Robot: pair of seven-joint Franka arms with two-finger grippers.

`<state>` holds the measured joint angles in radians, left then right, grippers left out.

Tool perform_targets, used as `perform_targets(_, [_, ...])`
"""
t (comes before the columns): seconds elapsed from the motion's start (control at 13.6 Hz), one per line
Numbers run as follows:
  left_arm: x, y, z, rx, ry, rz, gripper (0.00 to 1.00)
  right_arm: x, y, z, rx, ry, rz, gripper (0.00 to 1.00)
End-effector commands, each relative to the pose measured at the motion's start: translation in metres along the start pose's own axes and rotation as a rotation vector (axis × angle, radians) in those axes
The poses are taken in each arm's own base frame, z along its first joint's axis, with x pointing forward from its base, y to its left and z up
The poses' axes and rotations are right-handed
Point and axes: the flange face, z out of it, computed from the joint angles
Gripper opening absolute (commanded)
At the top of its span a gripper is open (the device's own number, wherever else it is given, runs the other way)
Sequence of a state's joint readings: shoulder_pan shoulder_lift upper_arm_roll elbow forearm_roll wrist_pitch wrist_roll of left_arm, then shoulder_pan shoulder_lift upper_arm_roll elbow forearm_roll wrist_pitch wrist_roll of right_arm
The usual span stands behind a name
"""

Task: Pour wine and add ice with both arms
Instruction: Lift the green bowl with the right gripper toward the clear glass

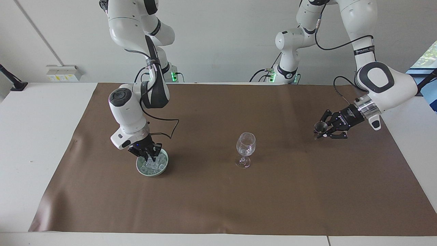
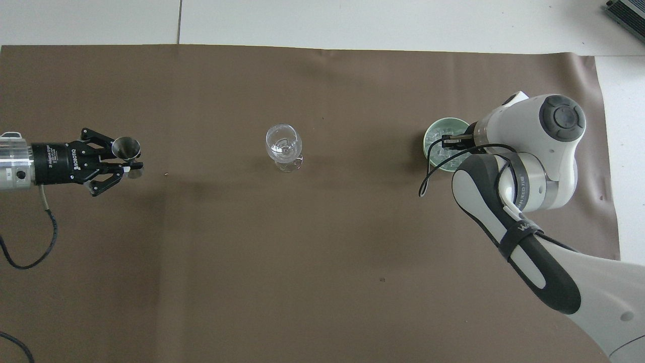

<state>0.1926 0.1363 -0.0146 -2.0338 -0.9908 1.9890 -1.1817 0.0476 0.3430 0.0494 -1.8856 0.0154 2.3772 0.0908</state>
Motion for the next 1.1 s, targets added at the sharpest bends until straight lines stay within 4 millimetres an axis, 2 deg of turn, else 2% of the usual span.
perform_targets(0.0, [0.015, -0.002, 0.005, -0.078, -0.045, -0.033, 0.00, 0.006, 0.000, -0.010, -0.003, 0.027, -0.005, 0.00])
perform_targets(0.22, [0.028, 0.003, -0.001, -0.151, -0.058, -0.086, 0.00, 0.017, -0.010, -0.052, -0.005, 0.031, -0.025, 0.00])
perform_targets(0.51, [0.041, 0.010, 0.005, -0.208, -0.055, -0.135, 0.00, 0.017, -0.069, -0.110, 0.022, 0.103, -0.119, 0.00])
perform_targets(0.66, [0.062, 0.013, 0.011, -0.215, -0.099, -0.203, 0.00, 0.020, -0.104, -0.138, 0.054, 0.138, -0.169, 0.00])
perform_targets(0.88, [0.068, 0.015, 0.017, -0.222, -0.108, -0.225, 0.00, 0.012, -0.147, -0.151, 0.096, 0.164, -0.221, 0.00])
perform_targets(1.03, [0.073, 0.016, 0.022, -0.233, -0.091, -0.228, 0.00, 0.007, -0.164, -0.158, 0.113, 0.172, -0.246, 0.00])
